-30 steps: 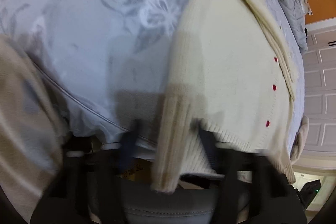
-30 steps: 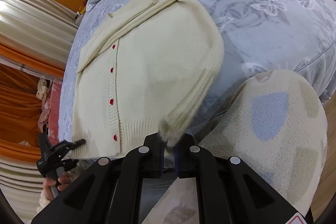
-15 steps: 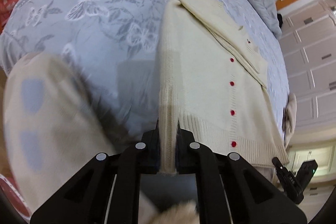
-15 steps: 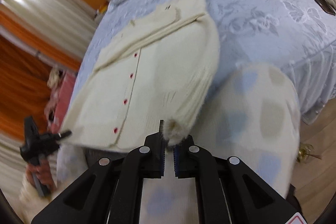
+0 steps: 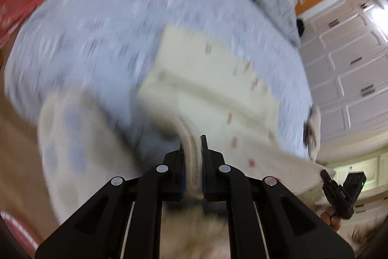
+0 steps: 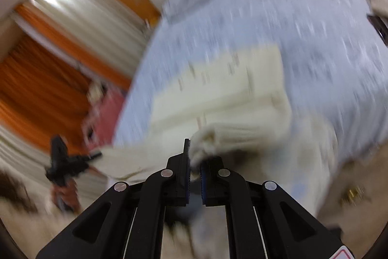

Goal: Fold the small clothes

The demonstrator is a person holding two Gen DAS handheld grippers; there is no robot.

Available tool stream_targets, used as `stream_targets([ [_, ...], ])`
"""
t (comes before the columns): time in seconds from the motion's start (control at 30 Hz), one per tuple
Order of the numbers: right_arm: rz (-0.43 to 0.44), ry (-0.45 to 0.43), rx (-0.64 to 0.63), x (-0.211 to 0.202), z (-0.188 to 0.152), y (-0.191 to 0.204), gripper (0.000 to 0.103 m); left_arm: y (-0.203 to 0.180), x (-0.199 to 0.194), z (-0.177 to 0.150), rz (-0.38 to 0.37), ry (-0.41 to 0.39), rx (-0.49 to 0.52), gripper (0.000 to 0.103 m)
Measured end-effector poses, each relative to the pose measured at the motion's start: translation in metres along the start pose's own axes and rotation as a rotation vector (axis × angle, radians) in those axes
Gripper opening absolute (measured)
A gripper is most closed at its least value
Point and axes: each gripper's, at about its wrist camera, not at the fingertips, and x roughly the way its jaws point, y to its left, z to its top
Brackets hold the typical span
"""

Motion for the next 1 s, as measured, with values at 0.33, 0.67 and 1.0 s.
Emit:
stream_targets([
  [0.33, -0.008, -0.109, 0.235, 0.161, 0.115, -0.080, 0.006, -0.025, 0.158, 0.146, 0.153, -0.042, 0.031, 0.009],
  [0.67, -0.088, -0.059, 0.373, 0.248, 0.132, -0.136, 0.013, 0.014, 0.257, 0.180, 0.254, 0.030, -0.103, 0.013],
  [1.0, -0.139, -0.192, 0.226, 0.213, 0.145, -0.120, 0.067, 0.011, 0.240, 0.178, 0.148, -0.016, -0.105, 0.069],
])
